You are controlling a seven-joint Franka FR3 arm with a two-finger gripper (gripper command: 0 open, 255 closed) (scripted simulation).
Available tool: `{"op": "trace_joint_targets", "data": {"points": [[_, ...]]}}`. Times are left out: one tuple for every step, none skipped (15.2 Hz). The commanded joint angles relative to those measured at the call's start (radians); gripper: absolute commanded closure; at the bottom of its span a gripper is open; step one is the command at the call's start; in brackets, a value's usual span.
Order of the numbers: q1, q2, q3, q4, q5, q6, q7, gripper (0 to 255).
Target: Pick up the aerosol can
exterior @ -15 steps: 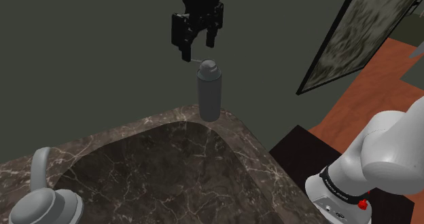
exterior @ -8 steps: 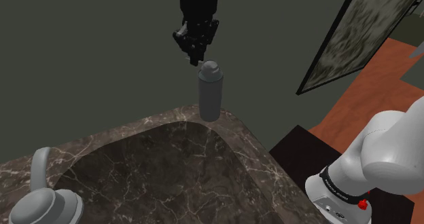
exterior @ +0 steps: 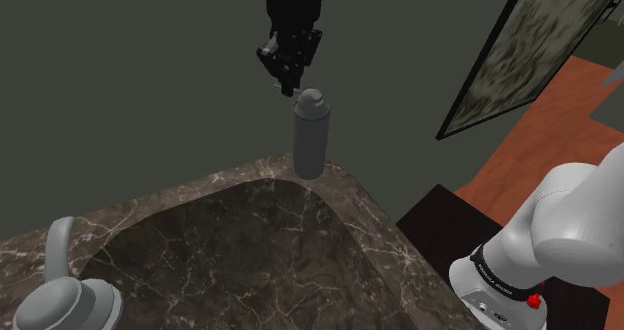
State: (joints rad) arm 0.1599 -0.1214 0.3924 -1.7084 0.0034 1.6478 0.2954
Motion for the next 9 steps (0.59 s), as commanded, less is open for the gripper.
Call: {"op": "trace_joint_targets", "data": {"points": [[-0.001,0.026,0.001,0.016,-0.002,-0.004,-0.001,255],[-0.001,0.029,0.001,0.033,-0.004,-0.019,0.000,255],[0.000,0.033,0.002,0.051,-0.005,-0.033,0.001,255],[0.000,0.037,0.003,0.069,-0.007,-0.047,0.001,255],[0.000,0.041,0.003,0.087,-0.008,-0.062,0.002,255],[0.000,0.046,0.004,0.106,-0.010,-0.076,0.003,255],[0.000,0.051,0.005,0.125,-0.012,-0.091,0.004,255],[0.000,0.056,0.006,0.145,-0.014,-0.106,0.005,255],[0.000,0.062,0.008,0.165,-0.016,-0.120,0.007,255]]}}
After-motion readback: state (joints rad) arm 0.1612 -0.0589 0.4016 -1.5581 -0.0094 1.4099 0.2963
